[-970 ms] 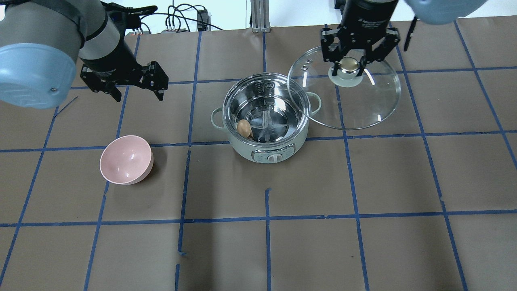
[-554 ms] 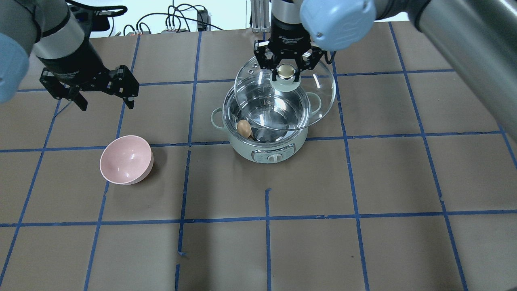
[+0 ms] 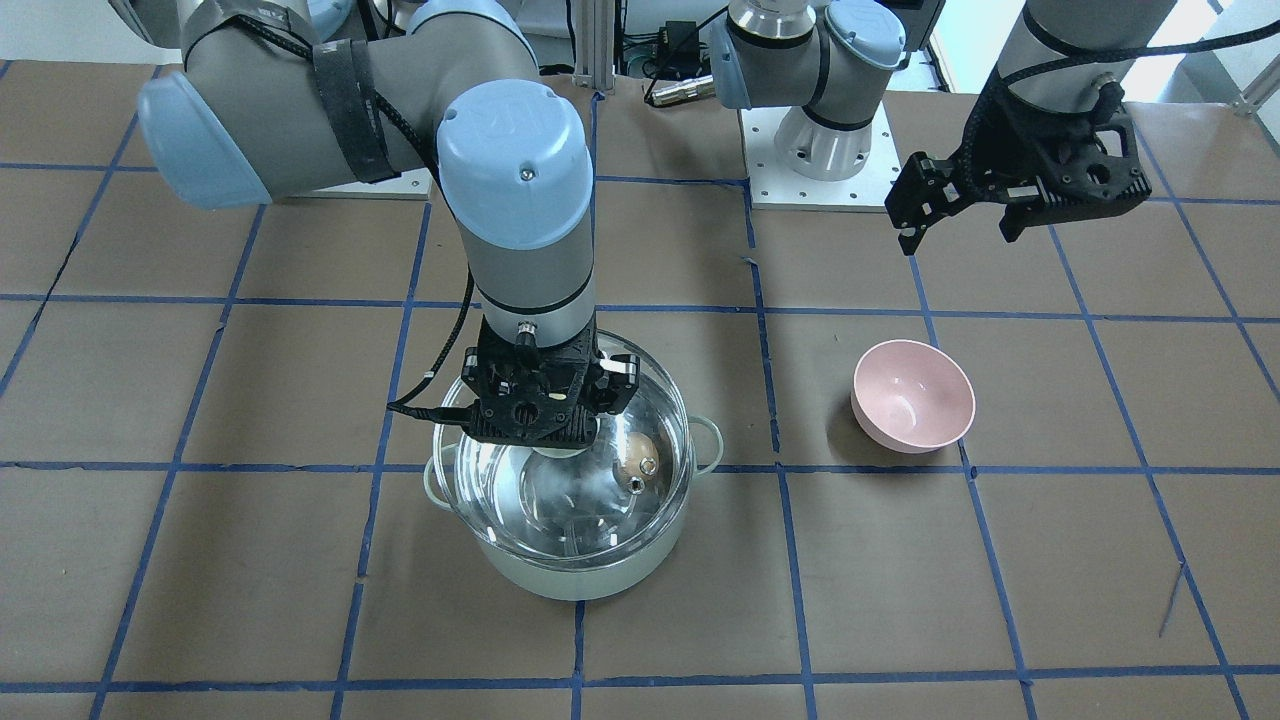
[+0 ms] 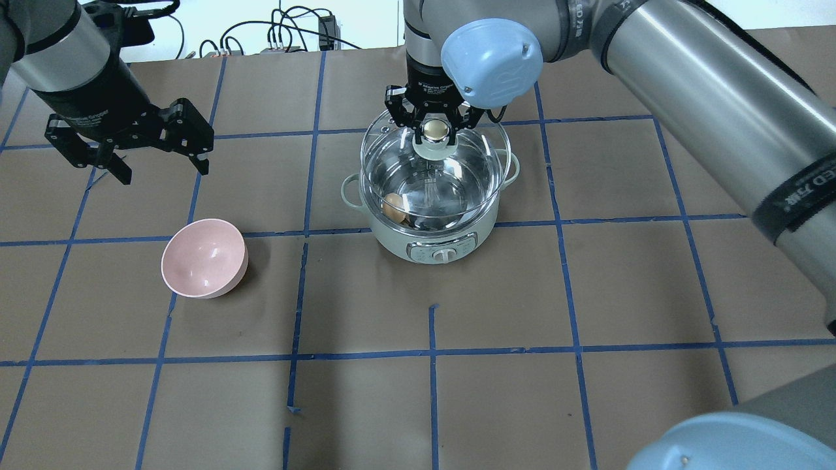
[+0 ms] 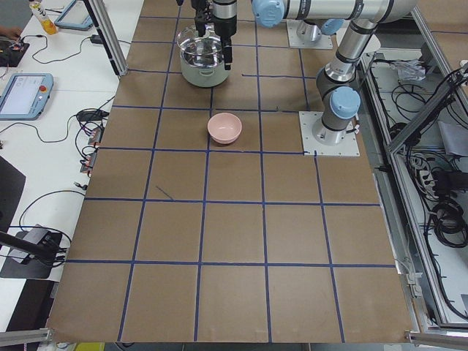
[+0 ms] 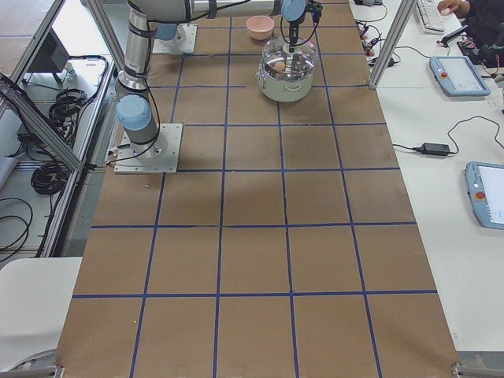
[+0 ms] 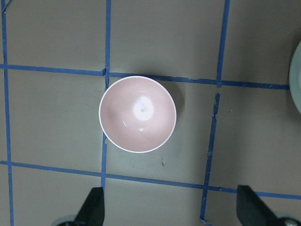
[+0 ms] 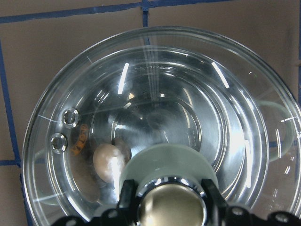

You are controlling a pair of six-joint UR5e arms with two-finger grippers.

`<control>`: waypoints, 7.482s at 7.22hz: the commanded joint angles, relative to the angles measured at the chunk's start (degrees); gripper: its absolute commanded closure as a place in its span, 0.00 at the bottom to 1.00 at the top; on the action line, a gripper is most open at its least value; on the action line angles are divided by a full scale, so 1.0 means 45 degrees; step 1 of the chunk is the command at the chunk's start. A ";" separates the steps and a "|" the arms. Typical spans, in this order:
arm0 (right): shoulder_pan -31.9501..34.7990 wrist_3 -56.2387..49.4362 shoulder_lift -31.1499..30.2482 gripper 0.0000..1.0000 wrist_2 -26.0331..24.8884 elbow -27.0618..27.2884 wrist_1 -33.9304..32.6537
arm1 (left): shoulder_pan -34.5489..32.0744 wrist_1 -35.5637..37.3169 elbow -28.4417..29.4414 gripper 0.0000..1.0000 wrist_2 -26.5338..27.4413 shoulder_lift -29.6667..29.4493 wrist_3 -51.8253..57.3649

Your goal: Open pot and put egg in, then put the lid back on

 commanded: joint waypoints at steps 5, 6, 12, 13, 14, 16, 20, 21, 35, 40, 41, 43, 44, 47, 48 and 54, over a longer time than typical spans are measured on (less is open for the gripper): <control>0.0369 -0.0380 0.0162 0.92 -0.0119 0.0617 -0.0934 | -0.0590 -0.1137 0.1051 0.00 -0.0147 -0.0179 -0.0065; 0.0329 -0.0380 0.0143 0.92 -0.0157 0.0656 -0.0934 | -0.0570 -0.0672 0.1051 0.00 -0.0071 -0.0490 0.0012; 0.0328 -0.0400 0.0142 0.91 -0.0158 0.0988 -0.0954 | -0.0629 0.0153 0.0759 0.00 -0.0148 -0.0747 0.0033; 0.0328 -0.0380 0.0142 0.91 -0.0138 0.1007 -0.0954 | -0.0609 0.0153 0.0739 0.00 -0.0129 -0.0747 0.0033; 0.0328 -0.0399 0.0142 0.90 -0.0138 0.1008 -0.0954 | -0.0628 0.0153 0.0739 0.00 -0.0167 -0.0747 0.0033; 0.0328 -0.0380 0.0142 0.90 -0.0138 0.1008 -0.0954 | -0.0765 0.0134 0.0758 0.00 -0.0051 -0.0824 -0.0122; 0.0328 -0.0419 0.0162 0.91 -0.0138 0.1007 -0.1206 | -0.0765 0.0134 0.0778 0.00 -0.0050 -0.0766 0.0052; 0.0328 -0.0593 0.0162 0.91 -0.0138 0.1008 -0.1246 | -0.0746 0.0153 0.0758 0.00 -0.0051 -0.0766 0.0052; -0.2222 -0.2305 -0.4089 0.00 -0.0021 0.1241 0.3860 | -0.0707 0.0154 0.0817 0.00 -0.0168 -0.0766 -0.0064; -0.3265 -0.3837 -0.4975 0.00 -0.0157 0.2062 0.4007 | -0.0668 0.0153 0.0720 0.00 -0.0148 -0.0766 -0.0104; -0.3227 -0.3818 -0.4975 0.00 -0.0100 0.2062 0.4007 | -0.0668 0.0173 0.0719 0.00 -0.0148 -0.0766 -0.0104; -0.3265 -0.3837 -0.4975 0.00 -0.0157 0.2062 0.4007 | -0.0784 0.0134 0.0952 0.00 -0.0187 -0.0747 -0.0143; -0.3265 -0.3837 -0.4975 0.00 -0.0158 0.2062 0.4007 | -0.0862 0.0095 0.0973 0.00 -0.0168 -0.0727 -0.0124; -0.3265 -0.3837 -0.4975 0.00 -0.0138 0.2062 0.4007 | -0.0921 -0.0003 0.1012 0.00 -0.0168 -0.0649 0.0052; -0.3265 -0.3818 -0.4975 0.00 -0.0099 0.2062 0.3988 | -0.0941 -0.0157 0.1031 0.00 -0.0148 -0.0591 0.0052; -0.3265 -0.3857 -0.4975 0.00 -0.0158 0.2062 0.3988 | -0.0902 -0.0179 0.1071 0.00 -0.0148 -0.0571 0.0404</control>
